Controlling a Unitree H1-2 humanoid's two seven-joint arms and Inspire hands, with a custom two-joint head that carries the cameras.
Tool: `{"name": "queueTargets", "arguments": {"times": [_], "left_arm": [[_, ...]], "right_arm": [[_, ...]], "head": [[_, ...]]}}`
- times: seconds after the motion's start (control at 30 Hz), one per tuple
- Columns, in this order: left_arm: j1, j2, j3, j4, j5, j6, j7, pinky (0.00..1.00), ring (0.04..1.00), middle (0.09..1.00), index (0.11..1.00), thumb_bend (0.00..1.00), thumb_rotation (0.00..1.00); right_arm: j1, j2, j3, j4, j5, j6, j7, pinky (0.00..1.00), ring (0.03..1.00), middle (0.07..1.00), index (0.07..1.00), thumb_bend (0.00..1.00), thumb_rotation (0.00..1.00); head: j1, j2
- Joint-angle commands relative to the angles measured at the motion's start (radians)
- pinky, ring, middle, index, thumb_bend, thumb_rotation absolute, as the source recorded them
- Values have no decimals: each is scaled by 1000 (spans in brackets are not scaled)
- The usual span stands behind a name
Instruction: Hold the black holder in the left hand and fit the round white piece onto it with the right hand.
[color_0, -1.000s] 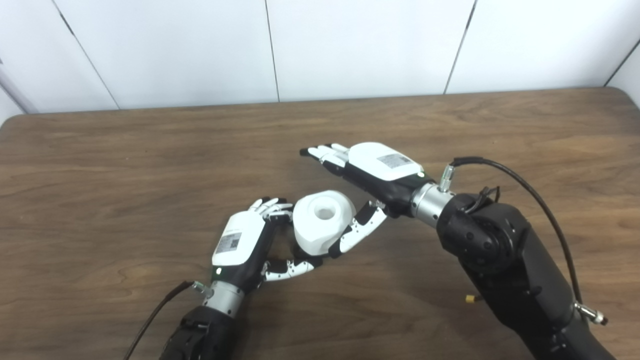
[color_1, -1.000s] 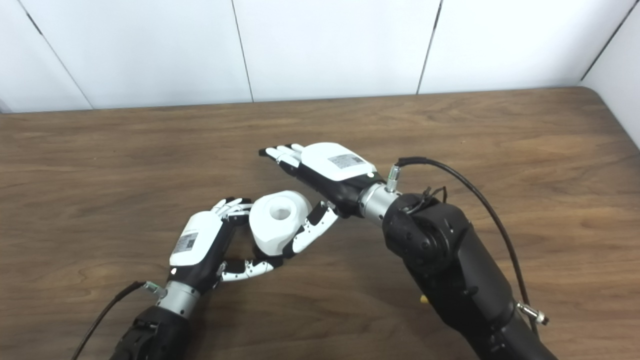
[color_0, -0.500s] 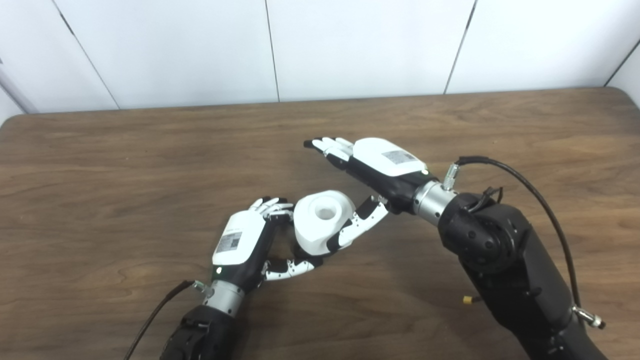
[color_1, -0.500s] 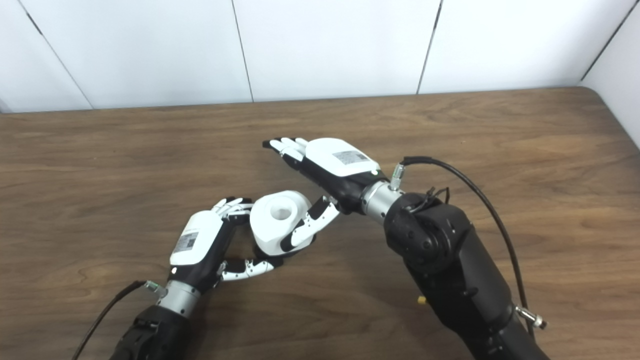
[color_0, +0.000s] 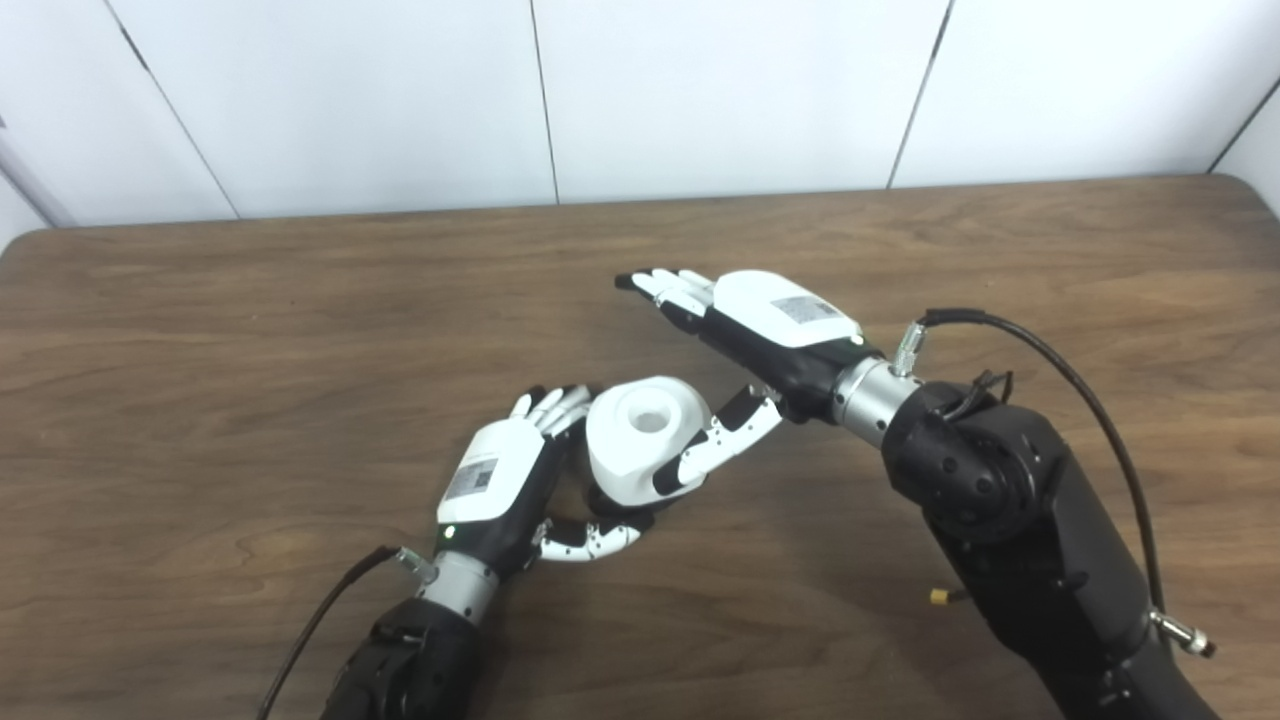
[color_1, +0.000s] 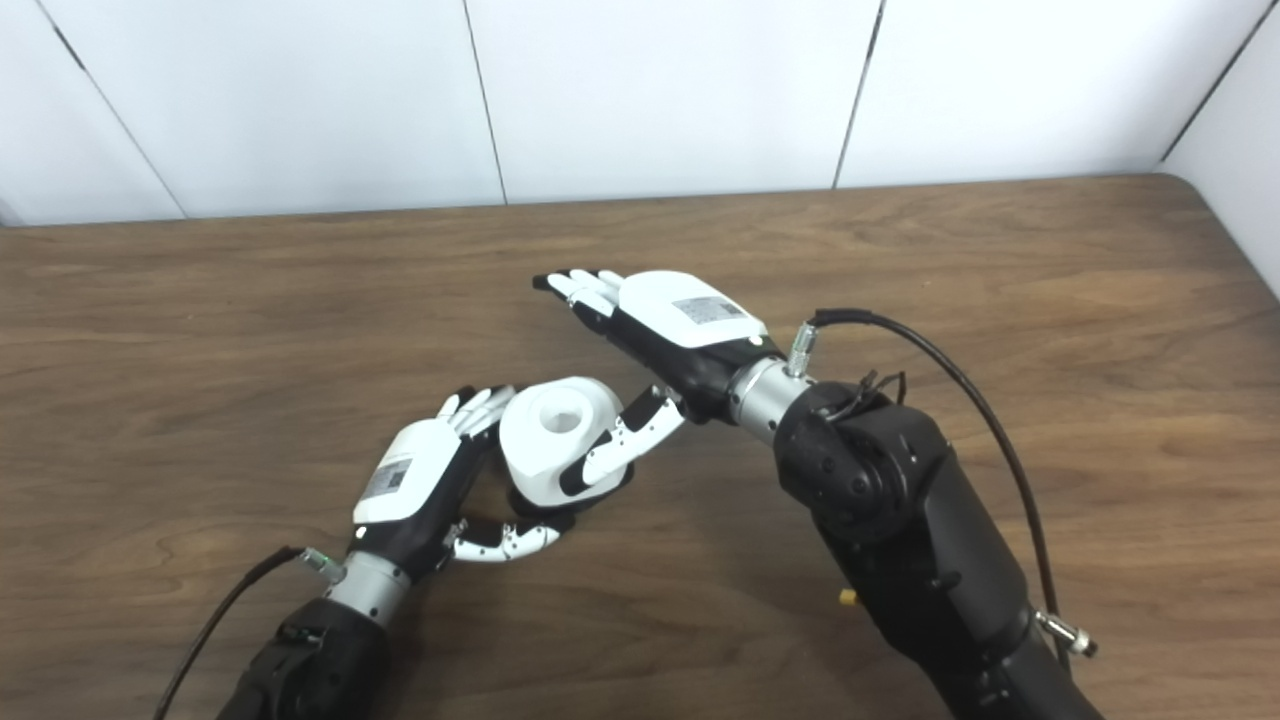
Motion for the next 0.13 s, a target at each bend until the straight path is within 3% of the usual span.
{"name": "queueTargets", "arguments": {"times": [0.0,0.1], "left_arm": [[17,-4,-3,17,-38,41,-58,1000,994,999,999,1000,218],[23,-11,7,20,-60,26,-39,986,994,1000,1000,1000,231]], "right_arm": [[-42,-9,-13,-14,-4,-4,-4,970,1000,1000,1000,1000,526],[-44,-9,-14,-7,-4,-7,-9,972,1000,1000,1000,1000,560]], "head": [[0,1],[-1,1]]}}
